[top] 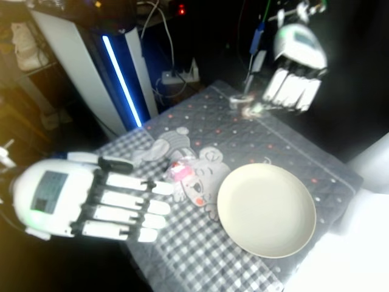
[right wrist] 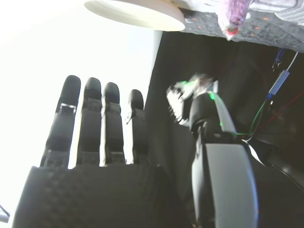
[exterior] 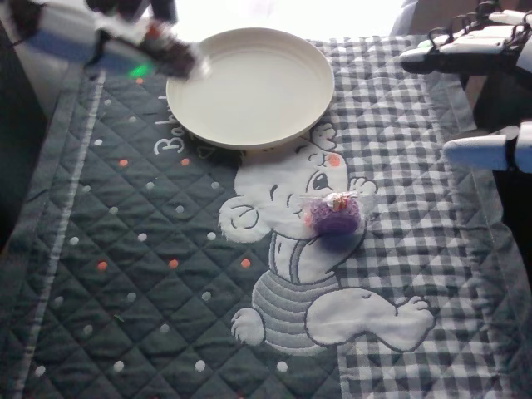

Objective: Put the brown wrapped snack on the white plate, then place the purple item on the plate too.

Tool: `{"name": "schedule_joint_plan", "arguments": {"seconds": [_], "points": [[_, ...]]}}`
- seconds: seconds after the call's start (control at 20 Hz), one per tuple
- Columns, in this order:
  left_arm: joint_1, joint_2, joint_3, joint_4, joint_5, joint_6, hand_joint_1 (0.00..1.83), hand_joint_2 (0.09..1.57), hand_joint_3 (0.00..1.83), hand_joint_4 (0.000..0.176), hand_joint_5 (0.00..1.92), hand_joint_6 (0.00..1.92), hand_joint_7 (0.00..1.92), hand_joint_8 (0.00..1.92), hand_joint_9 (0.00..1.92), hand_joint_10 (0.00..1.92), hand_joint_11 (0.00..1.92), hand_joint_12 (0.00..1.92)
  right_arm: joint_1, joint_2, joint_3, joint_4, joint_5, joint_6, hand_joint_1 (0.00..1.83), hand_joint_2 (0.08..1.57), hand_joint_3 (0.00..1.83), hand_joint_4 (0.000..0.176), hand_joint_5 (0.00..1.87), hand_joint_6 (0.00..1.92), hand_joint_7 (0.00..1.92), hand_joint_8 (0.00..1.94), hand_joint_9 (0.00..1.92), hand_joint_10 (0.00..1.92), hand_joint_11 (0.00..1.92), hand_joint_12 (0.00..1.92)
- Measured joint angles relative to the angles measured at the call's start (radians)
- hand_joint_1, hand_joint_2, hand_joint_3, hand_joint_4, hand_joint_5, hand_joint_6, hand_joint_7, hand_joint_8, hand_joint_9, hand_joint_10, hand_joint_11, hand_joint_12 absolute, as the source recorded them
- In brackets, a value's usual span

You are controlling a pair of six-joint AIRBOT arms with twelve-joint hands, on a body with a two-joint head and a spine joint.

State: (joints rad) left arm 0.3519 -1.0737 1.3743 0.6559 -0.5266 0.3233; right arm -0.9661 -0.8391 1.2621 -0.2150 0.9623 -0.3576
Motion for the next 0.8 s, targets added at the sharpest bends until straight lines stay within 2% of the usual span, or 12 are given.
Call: {"name": "schedule_joint_plan", "arguments": {"seconds": [0.05, 0.1, 0.25, 0.3, 0.35, 0.4, 0.45, 0.5, 0.6, 0.65, 0.7, 0.8], "points": [[0.0, -0.055, 0.052, -0.024, 0.022, 0.006, 1.16, 1.03, 0.0, 0.0, 1.17, 0.68, 1.15, 0.68, 1.05, 1.08, 0.78, 1.64, 0.0, -0.006, 0.002, 0.001, -0.001, 0.0, 0.59, 1.14, 0.0, 0.07, 0.35, 0.0, 0.34, 0.0, 0.33, 0.0, 0.12, 0.62], [0.0, -0.118, 0.106, -0.03, 0.06, 0.013, 1.16, 1.01, 0.0, 0.0, 1.21, 0.62, 1.24, 0.5, 1.1, 0.98, 0.78, 1.59, 0.0, -0.012, 0.008, -0.004, -0.002, 0.0, 0.59, 1.14, 0.0, 0.078, 0.34, 0.0, 0.33, 0.0, 0.31, 0.0, 0.11, 0.61], [0.0, -0.212, 0.192, -0.061, 0.112, 0.014, 1.15, 1.01, 0.0, 0.0, 1.23, 0.58, 1.25, 0.43, 1.0, 1.11, 0.73, 1.7, 0.0, -0.017, 0.012, -0.004, -0.002, 0.0, 0.54, 1.14, 0.0, 0.05, 0.35, 0.0, 0.33, 0.0, 0.31, 0.0, 0.05, 0.73], [0.0, -0.238, 0.218, -0.069, 0.13, 0.014, 1.11, 1.03, 0.0, 0.055, 1.16, 0.68, 1.21, 0.42, 0.92, 1.14, 0.58, 1.73, 0.0, -0.017, 0.016, -0.002, -0.002, 0.0, 0.55, 1.14, 0.0, 0.038, 0.35, 0.0, 0.33, 0.0, 0.31, 0.0, 0.04, 0.74], [0.0, -0.253, 0.234, -0.069, 0.149, 0.015, 1.06, 1.05, 0.0, 0.152, 1.1, 0.78, 1.08, 0.51, 0.85, 1.22, 0.55, 1.82, 0.0, -0.018, 0.019, 0.001, -0.002, 0.0, 0.53, 1.16, 0.01, 0.02, 0.35, 0.0, 0.33, 0.0, 0.31, 0.0, 0.04, 0.74], [0.0, -0.259, 0.239, -0.07, 0.166, 0.022, 0.91, 0.96, 0.0, 0.063, 0.86, 0.39, 0.9, 0.53, 0.65, 1.25, 0.38, 1.8, 0.0, -0.018, 0.02, 0.002, -0.002, 0.0, 0.53, 1.15, 0.0, 0.033, 0.35, 0.0, 0.32, 0.0, 0.31, 0.0, 0.07, 0.69], [0.0, -0.261, 0.24, -0.07, 0.181, 0.034, 0.82, 0.94, 0.0, 0.049, 0.78, 0.16, 0.81, 0.52, 0.58, 1.2, 0.33, 1.73, 0.0, -0.018, 0.02, 0.001, -0.001, 0.0, 0.5, 1.14, 0.0, 0.032, 0.35, 0.0, 0.33, 0.0, 0.34, 0.0, 0.12, 0.64], [0.0, -0.26, 0.24, -0.069, 0.196, 0.047, 0.77, 0.92, 0.0, 0.046, 0.71, 0.05, 0.77, 0.36, 0.58, 0.99, 0.36, 1.57, 0.0, -0.018, 0.02, 0.0, -0.002, 0.0, 0.54, 1.13, 0.0, 0.034, 0.36, 0.0, 0.32, 0.0, 0.3, 0.0, 0.09, 0.61], [0.0, -0.251, 0.241, -0.065, 0.205, 0.046, 0.76, 0.92, 0.0, 0.059, 0.69, 0.01, 0.76, 0.32, 0.54, 1.04, 0.36, 1.55, 0.0, -0.018, 0.02, 0.0, -0.002, 0.0, 0.54, 1.12, 0.0, 0.05, 0.36, 0.0, 0.31, 0.0, 0.29, 0.0, 0.1, 0.56], [0.0, -0.249, 0.241, -0.059, 0.21, 0.049, 0.76, 0.92, 0.0, 0.047, 0.71, 0.0, 0.71, 0.5, 0.51, 1.2, 0.34, 1.64, 0.0, -0.018, 0.02, 0.0, -0.002, 0.0, 0.51, 1.11, 0.0, 0.056, 0.35, 0.0, 0.29, 0.0, 0.26, 0.0, 0.07, 0.53], [0.0, -0.248, 0.241, -0.056, 0.22, 0.058, 0.74, 0.92, 0.0, 0.057, 0.71, 0.0, 0.62, 0.72, 0.46, 1.33, 0.35, 1.72, 0.0, -0.018, 0.02, 0.0, -0.003, 0.0, 0.51, 1.12, 0.0, 0.069, 0.33, 0.0, 0.27, 0.0, 0.24, 0.0, 0.07, 0.52], [0.001, -0.242, 0.232, -0.056, 0.234, 0.06, 0.74, 0.93, 0.0, 0.037, 0.69, 0.0, 0.47, 0.97, 0.39, 1.45, 0.35, 1.82, 0.0, -0.024, 0.02, 0.0, -0.002, 0.001, 0.54, 1.12, 0.0, 0.085, 0.33, 0.0, 0.28, 0.0, 0.24, 0.0, 0.06, 0.51]]}}
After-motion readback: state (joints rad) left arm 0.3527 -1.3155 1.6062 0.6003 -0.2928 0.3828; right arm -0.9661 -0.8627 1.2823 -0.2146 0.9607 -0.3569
